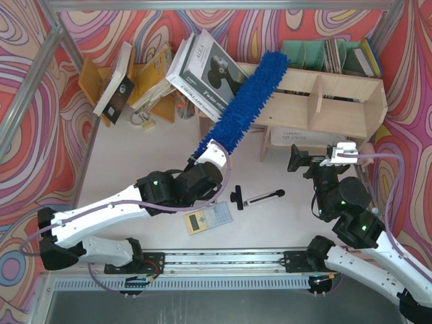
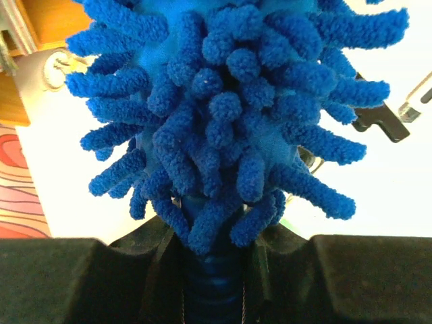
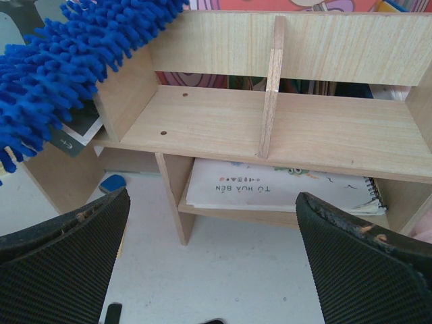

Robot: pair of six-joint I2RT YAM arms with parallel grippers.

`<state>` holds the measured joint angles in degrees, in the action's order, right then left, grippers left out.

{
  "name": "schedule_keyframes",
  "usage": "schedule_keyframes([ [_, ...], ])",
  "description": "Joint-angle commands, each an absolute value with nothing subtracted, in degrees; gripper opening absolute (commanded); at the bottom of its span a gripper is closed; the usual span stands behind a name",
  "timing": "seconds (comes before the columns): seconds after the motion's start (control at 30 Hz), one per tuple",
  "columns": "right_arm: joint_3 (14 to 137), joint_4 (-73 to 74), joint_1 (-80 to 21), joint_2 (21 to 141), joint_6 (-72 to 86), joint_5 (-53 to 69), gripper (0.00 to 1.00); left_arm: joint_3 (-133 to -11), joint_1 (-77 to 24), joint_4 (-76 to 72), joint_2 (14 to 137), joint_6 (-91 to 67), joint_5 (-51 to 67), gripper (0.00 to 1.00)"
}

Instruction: Dust the bookshelf with a duster

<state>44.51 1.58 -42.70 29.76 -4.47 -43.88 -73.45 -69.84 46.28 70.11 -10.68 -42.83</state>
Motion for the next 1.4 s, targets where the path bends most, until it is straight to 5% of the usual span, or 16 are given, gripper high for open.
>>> schedule_keyframes([
  [0.0, 45.31, 1.14, -42.71, 29.56, -4.29, -44.38, 0.99, -79.02, -70.05, 44.54, 70.81, -12.63, -38.76, 0.0],
  [0.27, 45.35, 1.47, -42.71, 29.27, -3.95, -44.27, 0.99, -80.5, -71.81, 37.04, 59.06, -10.2, -41.08, 0.0],
  [0.57, 45.37, 1.5, -42.64, 29.41, -3.77, -44.06, 0.99, -81.67, -69.81, 42.82, 54.63, -11.41, -68.19, 0.0],
  [1.0, 45.44, 1.81, -42.71, 29.49, -3.58, -44.03, 0.99, -80.03, -50.29, 56.77, 55.92, -23.75, -44.96, 0.0],
  [1.37, 45.62, 2.02, -42.67, 30.23, -3.6, -44.12, 0.99, -74.39, -47.81, 56.69, 58.91, -26.23, -29.95, 0.0],
])
